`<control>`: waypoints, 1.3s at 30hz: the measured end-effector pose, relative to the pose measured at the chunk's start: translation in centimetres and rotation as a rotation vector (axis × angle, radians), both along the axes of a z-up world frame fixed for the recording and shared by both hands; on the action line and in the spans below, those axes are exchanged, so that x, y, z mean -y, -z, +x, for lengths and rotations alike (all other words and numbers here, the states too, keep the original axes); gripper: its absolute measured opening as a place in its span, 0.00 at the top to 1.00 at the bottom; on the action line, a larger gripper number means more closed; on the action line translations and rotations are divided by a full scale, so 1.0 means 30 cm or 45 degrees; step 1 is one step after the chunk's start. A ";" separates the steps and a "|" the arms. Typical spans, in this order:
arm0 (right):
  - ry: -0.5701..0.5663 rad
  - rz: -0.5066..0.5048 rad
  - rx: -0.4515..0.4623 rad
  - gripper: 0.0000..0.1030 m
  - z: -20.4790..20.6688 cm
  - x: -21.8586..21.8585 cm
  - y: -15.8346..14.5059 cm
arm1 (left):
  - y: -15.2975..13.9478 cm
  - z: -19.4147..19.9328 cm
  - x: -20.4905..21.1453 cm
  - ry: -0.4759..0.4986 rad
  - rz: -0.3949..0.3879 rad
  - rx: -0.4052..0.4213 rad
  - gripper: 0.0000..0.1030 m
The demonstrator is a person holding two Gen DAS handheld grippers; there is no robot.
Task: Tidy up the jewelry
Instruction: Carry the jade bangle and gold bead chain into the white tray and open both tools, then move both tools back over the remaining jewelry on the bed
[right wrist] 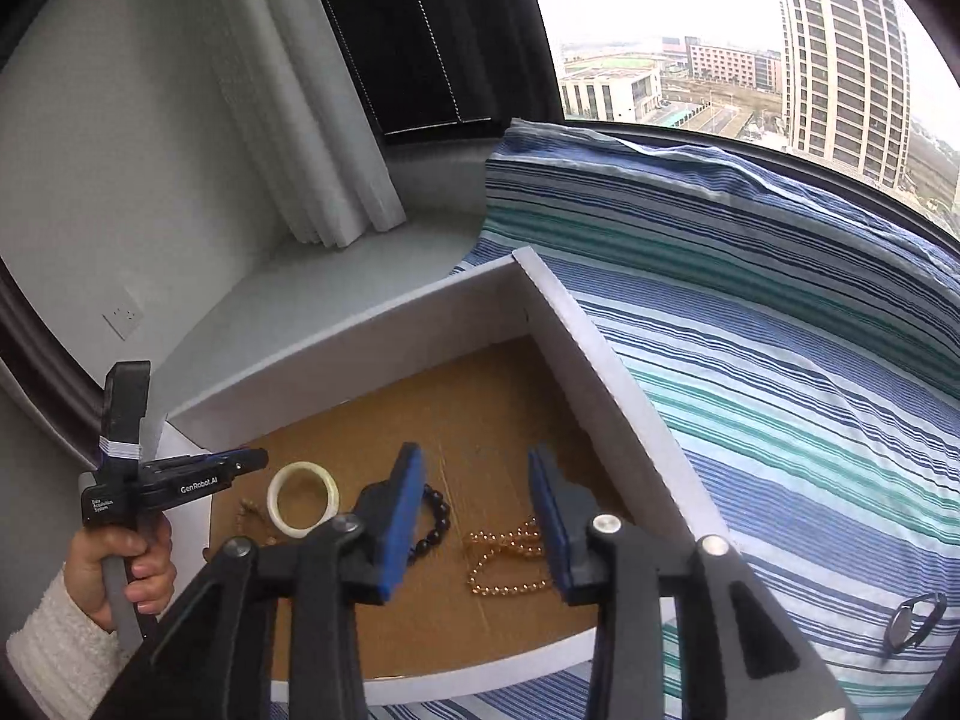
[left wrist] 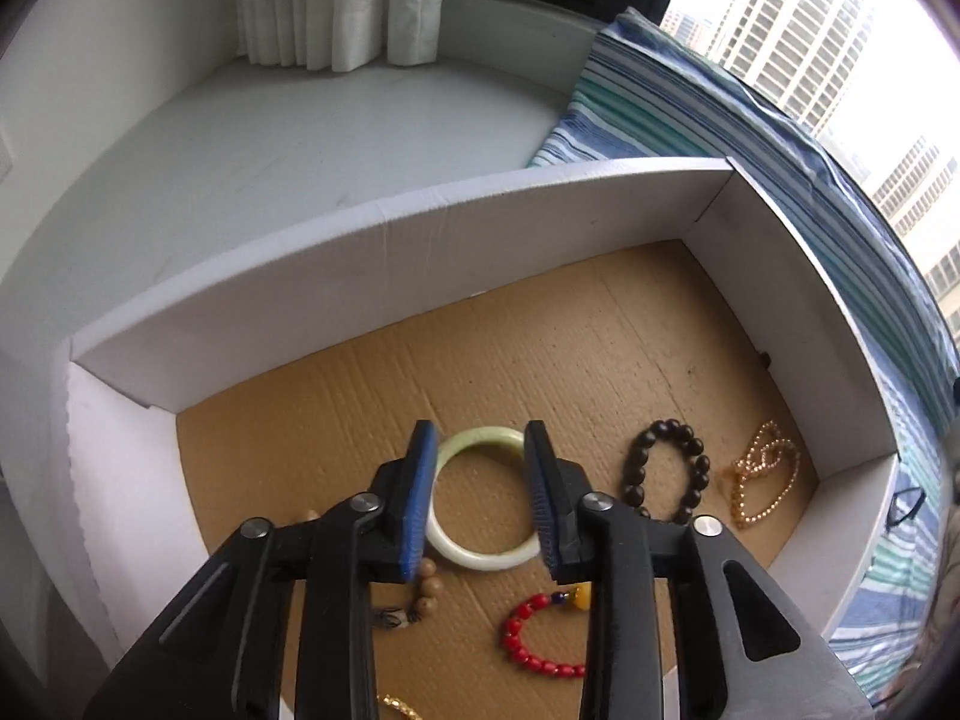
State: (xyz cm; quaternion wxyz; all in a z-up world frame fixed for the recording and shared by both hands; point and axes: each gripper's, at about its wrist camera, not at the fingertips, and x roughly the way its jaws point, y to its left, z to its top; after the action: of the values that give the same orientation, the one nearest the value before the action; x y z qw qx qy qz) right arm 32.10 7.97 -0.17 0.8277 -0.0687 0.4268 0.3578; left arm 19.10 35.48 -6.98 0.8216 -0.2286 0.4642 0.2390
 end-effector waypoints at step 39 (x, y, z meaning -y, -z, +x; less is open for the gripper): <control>0.699 -0.207 -0.022 0.30 -0.709 1.072 0.359 | 0.172 -0.212 1.223 0.767 0.046 0.021 0.07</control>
State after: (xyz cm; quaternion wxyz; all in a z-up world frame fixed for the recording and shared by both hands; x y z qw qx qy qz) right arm 10.84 -24.17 -10.94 0.8818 -0.0137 0.4636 0.0854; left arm 12.73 -1.21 -12.13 0.8633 -0.0679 0.5000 -0.0091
